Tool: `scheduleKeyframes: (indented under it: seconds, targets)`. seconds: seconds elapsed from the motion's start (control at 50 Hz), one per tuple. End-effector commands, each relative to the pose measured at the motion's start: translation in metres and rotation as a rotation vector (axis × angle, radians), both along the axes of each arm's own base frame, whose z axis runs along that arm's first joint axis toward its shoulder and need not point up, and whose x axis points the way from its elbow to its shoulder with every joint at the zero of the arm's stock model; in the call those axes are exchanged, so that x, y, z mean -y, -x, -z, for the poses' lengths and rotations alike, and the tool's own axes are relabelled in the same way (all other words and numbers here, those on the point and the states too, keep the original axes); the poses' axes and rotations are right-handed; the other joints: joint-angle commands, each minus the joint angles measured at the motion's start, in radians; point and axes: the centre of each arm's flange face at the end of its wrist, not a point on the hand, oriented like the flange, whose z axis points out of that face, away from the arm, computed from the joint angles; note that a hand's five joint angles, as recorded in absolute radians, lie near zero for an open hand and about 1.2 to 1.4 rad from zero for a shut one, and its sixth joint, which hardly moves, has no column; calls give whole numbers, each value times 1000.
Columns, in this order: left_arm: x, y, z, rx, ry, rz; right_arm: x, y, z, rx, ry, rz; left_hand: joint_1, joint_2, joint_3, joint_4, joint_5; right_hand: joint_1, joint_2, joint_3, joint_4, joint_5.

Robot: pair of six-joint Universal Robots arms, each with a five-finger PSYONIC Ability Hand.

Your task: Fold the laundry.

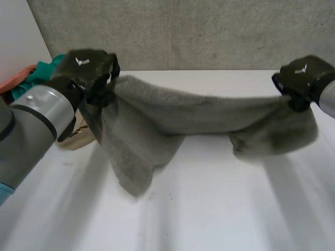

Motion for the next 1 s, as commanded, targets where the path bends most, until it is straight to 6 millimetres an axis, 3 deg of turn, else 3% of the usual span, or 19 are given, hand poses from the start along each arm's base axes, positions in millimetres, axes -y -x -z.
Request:
scheduleKeyframes:
  seconds: [0.02, 0.04, 0.06, 0.14, 0.22, 0.24, 0.26, 0.32, 0.34, 0.36, 0.4, 0.44, 0.48, 0.52, 0.64, 0.7, 0.8, 0.9, 1.0]
  targets:
    - [16, 8, 59, 139, -122, 10, -26, 0, 21, -126, -147, -43, 271, 199, 203, 195, 261, 406, 219, 216, 209, 239]
    - [22, 11, 75, 183, -140, 17, -24, -1, 27, -138, -163, -44, 271, 199, 203, 195, 261, 406, 219, 216, 209, 239]
    - [25, 13, 79, 202, -140, 20, -18, -2, 44, -174, -205, -43, 271, 199, 203, 195, 261, 406, 219, 216, 209, 239]
    - [50, 26, 100, 284, -106, 33, 7, -6, 67, -250, -211, -13, 271, 199, 203, 195, 261, 406, 219, 216, 209, 239]
    - [85, 45, 89, 295, 54, 29, 49, -13, 60, -234, -46, 47, 271, 199, 203, 195, 261, 406, 219, 216, 209, 239]
    - [93, 49, 82, 282, 106, 20, 58, -17, 55, -221, 12, 55, 271, 199, 203, 195, 261, 406, 219, 216, 209, 239]
    - [108, 56, 60, 242, 234, -1, 67, -20, 47, -202, 79, 62, 271, 199, 203, 195, 261, 406, 219, 216, 209, 239]
    - [126, 63, 20, 151, 434, -51, 98, -28, 6, -96, 378, 102, 271, 199, 203, 195, 261, 406, 219, 216, 209, 239]
    - [134, 64, -10, 71, 565, -100, 103, -30, -7, -61, 453, 112, 271, 199, 203, 195, 261, 406, 219, 216, 209, 239]
    - [135, 65, -21, 39, 619, -117, 111, -31, -32, 12, 598, 133, 271, 199, 203, 195, 261, 406, 219, 216, 209, 239]
    - [137, 64, -50, -46, 760, -168, 111, -31, -57, 78, 722, 144, 271, 199, 203, 195, 261, 406, 219, 216, 209, 239]
    - [138, 61, -64, -84, 826, -191, 106, -30, -89, 147, 859, 150, 271, 199, 203, 195, 261, 406, 219, 216, 209, 239]
    - [133, 54, -84, -128, 888, -215, 102, -29, -99, 166, 899, 150, 271, 199, 203, 195, 261, 406, 219, 216, 209, 239]
    - [129, 55, -84, -126, 884, -211, 97, -29, -103, 172, 902, 142, 271, 199, 203, 195, 261, 406, 219, 216, 209, 239]
    - [121, 54, -26, -32, 713, -174, 84, -27, -79, 140, 810, 114, 271, 199, 203, 195, 261, 406, 219, 216, 209, 239]
    - [116, 50, -4, 8, 651, -161, 77, -28, -48, 109, 715, 88, 271, 199, 203, 195, 261, 406, 219, 216, 209, 239]
    - [104, 43, 57, 97, 490, -133, 66, -25, 11, 60, 528, 60, 271, 199, 203, 195, 261, 406, 219, 216, 209, 239]
    - [94, 38, 99, 157, 382, -116, 47, -30, 74, 27, 330, -34, 271, 199, 203, 195, 261, 406, 219, 216, 209, 239]
    - [88, 40, 138, 205, 295, -92, 47, -30, 131, 33, 163, -42, 271, 199, 203, 195, 261, 406, 219, 216, 209, 239]
